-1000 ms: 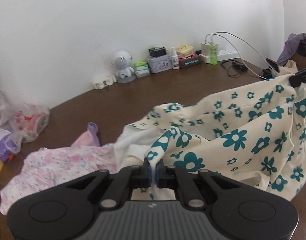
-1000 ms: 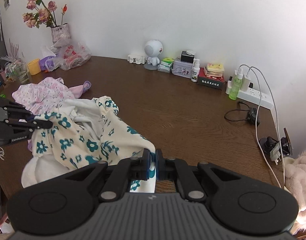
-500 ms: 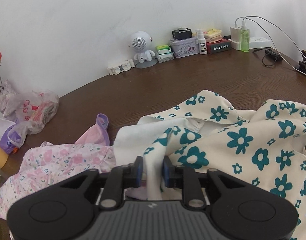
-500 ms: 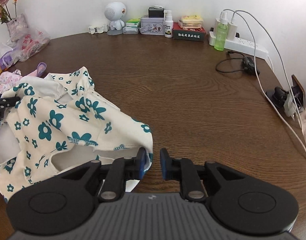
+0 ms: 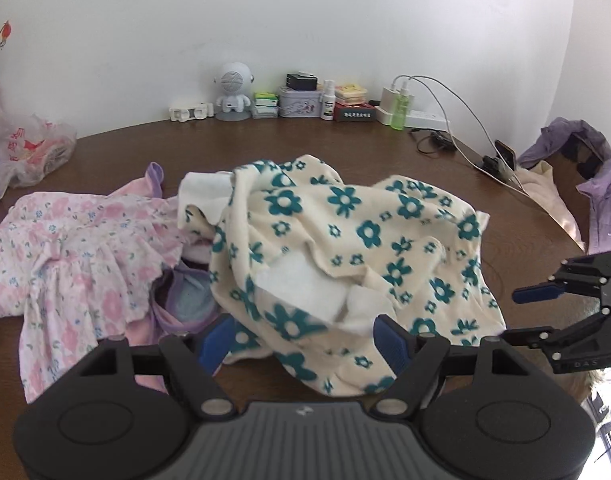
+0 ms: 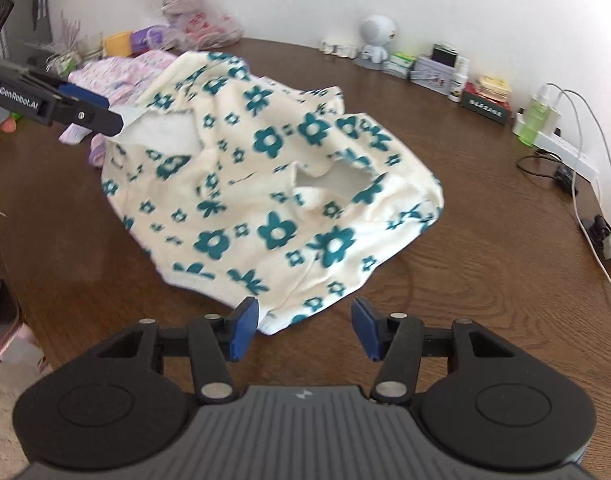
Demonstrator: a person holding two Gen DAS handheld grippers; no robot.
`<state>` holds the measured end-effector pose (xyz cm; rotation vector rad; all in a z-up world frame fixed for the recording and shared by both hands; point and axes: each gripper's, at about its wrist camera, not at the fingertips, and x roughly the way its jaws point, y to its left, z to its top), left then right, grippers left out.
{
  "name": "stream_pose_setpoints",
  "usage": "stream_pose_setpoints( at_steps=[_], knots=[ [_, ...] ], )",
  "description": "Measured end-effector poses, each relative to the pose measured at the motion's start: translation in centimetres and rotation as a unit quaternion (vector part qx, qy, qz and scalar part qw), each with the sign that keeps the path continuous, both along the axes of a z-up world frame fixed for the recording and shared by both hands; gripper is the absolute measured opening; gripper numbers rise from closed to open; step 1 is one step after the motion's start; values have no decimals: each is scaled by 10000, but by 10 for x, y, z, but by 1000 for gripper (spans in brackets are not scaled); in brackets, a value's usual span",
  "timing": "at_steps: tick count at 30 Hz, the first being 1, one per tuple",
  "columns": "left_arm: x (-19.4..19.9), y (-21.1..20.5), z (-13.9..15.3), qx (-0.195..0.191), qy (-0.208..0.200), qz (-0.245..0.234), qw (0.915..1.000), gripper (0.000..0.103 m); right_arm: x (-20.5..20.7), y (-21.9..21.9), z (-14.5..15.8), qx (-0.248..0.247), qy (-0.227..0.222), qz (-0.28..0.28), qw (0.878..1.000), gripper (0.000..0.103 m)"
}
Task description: Fold clothes
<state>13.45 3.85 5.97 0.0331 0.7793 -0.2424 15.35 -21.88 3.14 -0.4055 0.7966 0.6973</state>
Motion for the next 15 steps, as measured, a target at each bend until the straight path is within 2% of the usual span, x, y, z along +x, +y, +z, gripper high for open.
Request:
stream_pose_setpoints(
  at_steps=[4,6,7,8,13,15],
  knots=[
    [-25,-20,-17,-110,52,-313,9994,75,-13,20,-13,-246,-251,372,9987,45],
    [-32,-30,-25,-172,76,-400,9990,75,-14,25,-14,-293,-395,428,9979,34],
    [-35,-35,-28,-178,69,-422,9989,75,-12,26,-13,-277,-443,400,9978,20],
    [-36,-42,-31,-153,40,-437,9989,75,-10,27,-12,-261,-490,372,9978,11],
    [-34,-72,-37,57,-311,-511,9982,75,2,17,10,592,-350,-29,9976,9],
    [-30,-85,-39,268,-515,-416,9974,75,5,15,19,870,-240,-103,9959,9]
  ],
)
